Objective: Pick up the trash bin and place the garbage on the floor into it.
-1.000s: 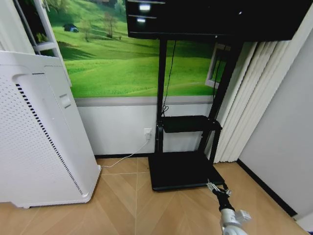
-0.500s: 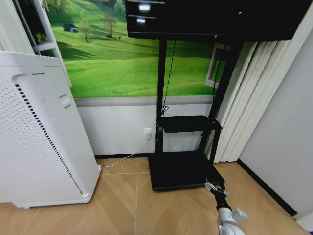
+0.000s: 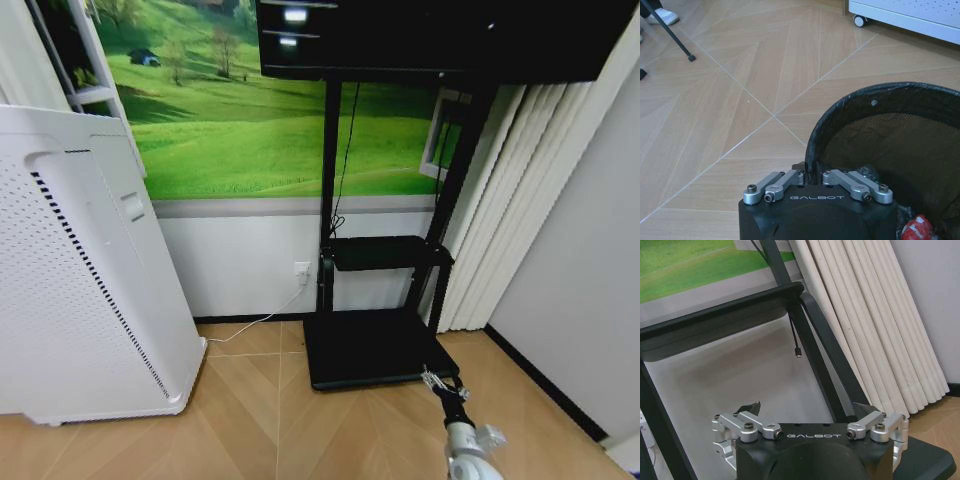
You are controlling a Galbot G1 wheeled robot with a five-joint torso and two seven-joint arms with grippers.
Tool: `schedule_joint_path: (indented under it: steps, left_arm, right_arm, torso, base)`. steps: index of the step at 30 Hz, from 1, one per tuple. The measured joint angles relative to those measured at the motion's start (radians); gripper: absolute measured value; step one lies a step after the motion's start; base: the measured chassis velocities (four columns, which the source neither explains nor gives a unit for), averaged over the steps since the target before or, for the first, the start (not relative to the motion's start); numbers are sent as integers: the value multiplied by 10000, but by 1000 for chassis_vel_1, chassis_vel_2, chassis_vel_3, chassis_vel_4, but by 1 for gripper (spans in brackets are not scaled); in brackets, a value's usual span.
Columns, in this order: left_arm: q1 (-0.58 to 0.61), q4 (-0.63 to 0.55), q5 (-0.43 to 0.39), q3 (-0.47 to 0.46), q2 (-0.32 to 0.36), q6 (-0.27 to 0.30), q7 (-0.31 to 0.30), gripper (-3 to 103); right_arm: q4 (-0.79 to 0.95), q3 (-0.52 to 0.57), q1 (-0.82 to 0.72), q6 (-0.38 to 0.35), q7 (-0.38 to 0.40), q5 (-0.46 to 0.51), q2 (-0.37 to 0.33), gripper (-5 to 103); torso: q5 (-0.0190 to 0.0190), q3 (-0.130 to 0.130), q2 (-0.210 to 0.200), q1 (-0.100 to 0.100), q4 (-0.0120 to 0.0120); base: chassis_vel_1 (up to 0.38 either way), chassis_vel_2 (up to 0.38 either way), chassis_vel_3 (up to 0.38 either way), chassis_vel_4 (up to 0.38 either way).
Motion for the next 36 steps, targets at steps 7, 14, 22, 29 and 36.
schedule_joint_path:
  steps: [7,14,22,29,36]
  left_arm:
    - [-88,80,71,-72,-12,-99,-81,39]
    - [38,-147,692,-328,-59,-432,174,66]
    - [357,-902,2246,-1355,-163,-1587,1431,93]
    - [-1586,-2007,3514,-2747,-64,-2420,3671,100]
    - [-4390,-2660,4978,-1948,703,-2089,3787,100]
  right_arm:
    - [-140,-84,-37,63,-14,-4,14,100]
    - [-191,-109,-48,59,-38,-26,-2,100]
    - [-204,-369,-183,-411,-522,-294,-7,100]
    - [776,-430,-1122,-742,-959,-1009,-131,100]
    - [2631,163,-2472,-1155,-409,-1707,59,100]
  torso:
    - [-1,0,0,0,0]
    - [-3,0,0,0,-1]
    - [1,0,0,0,2]
    - [-6,0,-1,0,-5]
    - [1,0,0,0,-4]
  base:
    - [0,0,0,0]
    - [0,0,0,0]
    - [0,0,0,0]
    - [0,0,0,0]
    - [0,0,0,0]
